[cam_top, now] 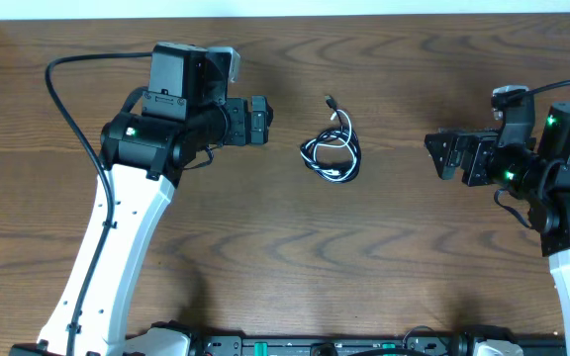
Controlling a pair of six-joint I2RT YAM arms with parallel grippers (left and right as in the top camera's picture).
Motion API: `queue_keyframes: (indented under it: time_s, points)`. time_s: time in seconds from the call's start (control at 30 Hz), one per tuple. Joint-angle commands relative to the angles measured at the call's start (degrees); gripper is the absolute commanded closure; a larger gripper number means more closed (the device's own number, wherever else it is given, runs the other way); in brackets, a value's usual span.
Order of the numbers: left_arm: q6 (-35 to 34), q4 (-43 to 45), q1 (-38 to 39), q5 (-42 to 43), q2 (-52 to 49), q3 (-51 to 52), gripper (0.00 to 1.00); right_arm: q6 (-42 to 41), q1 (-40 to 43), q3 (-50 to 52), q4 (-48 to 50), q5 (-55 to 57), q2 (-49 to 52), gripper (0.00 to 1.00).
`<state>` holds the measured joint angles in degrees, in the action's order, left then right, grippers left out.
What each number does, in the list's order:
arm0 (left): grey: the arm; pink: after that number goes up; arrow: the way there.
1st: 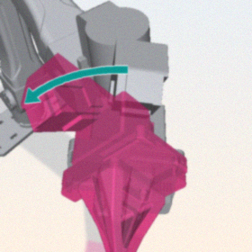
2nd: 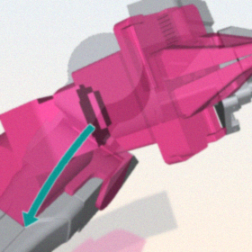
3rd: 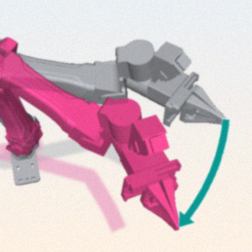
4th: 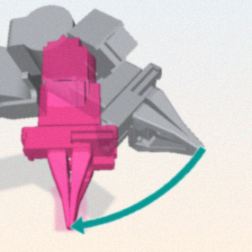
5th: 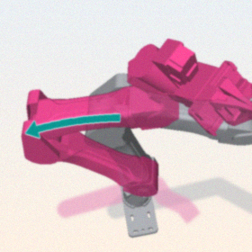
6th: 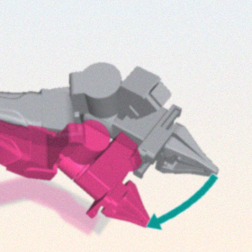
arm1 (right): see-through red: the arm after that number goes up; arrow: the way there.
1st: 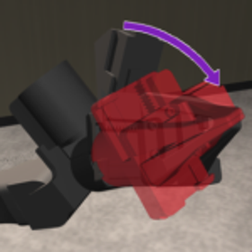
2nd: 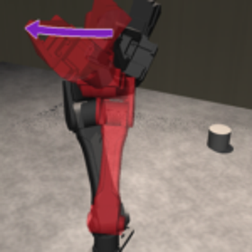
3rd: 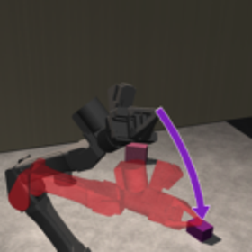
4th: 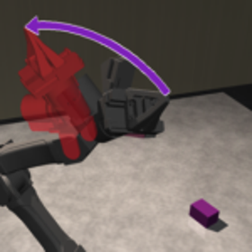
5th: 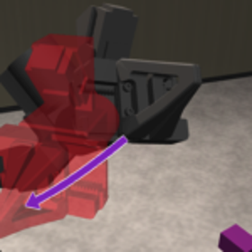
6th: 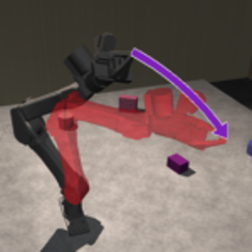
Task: Untangle cables
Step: 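Raise both arms from rest and move grippers toward the cable bundle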
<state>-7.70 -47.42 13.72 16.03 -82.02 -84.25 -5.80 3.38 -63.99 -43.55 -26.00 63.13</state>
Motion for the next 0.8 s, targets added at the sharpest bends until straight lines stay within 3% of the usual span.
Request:
queue_keyframes:
  time_s: [0.0,0.4,0.67,0.77]
  points:
    - [-0.50,-0.92,-0.02,0.04,-0.17,-0.42,0.02,0.72,0.04,0.09,-0.24,-0.52,-0.22,0.01]
    - [-1.09,-3.54,-0.02,1.11,-0.17,-0.37,0.02,-0.57,-0.07,0.09,-1.25,-0.76,-0.22,0.01]
    - [-14.62,-0.17,0.37,6.01,-1.79,-0.37,0.02,-3.06,-0.04,0.09,-2.43,-0.70,-0.17,0.01]
    - [-21.92,0.26,0.74,6.01,-3.30,-0.37,0.02,-6.71,-0.04,0.13,-2.60,-0.68,0.15,0.08]
